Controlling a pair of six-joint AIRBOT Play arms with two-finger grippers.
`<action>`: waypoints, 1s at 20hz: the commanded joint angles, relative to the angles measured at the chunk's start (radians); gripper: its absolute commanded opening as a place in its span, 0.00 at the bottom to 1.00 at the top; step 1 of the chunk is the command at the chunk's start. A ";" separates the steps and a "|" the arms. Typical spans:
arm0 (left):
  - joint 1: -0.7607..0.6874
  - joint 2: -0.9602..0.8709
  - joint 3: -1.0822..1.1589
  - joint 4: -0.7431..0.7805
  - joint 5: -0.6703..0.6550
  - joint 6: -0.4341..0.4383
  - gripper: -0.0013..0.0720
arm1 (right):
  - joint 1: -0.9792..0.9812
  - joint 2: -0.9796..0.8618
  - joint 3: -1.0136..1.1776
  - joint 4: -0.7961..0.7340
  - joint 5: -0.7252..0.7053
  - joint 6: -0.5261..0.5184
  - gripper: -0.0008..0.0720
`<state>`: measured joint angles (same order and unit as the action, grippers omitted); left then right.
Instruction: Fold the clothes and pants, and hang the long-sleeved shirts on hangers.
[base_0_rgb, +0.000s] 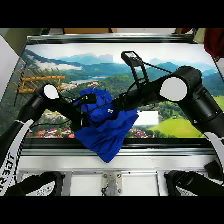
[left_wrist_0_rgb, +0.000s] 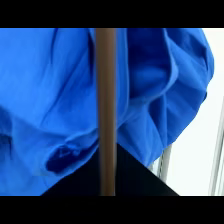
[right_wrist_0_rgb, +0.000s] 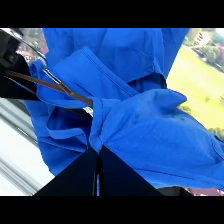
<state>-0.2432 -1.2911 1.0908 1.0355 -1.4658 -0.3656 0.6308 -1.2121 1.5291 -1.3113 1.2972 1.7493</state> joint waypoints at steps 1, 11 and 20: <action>-0.005 -0.002 0.000 -0.008 0.000 -0.001 0.03 | 0.013 -0.001 0.001 -0.003 -0.033 0.000 0.04; -0.004 -0.002 0.000 -0.008 -0.005 -0.001 0.03 | -0.045 0.037 0.002 0.017 0.060 -0.183 0.89; -0.004 -0.002 0.000 -0.008 -0.007 -0.001 0.03 | -0.468 0.056 0.001 0.444 0.191 -0.673 0.89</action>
<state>-0.2470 -1.2919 1.0908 1.0275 -1.4723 -0.3668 0.2680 -1.1545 1.5307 -0.9833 1.4792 1.2118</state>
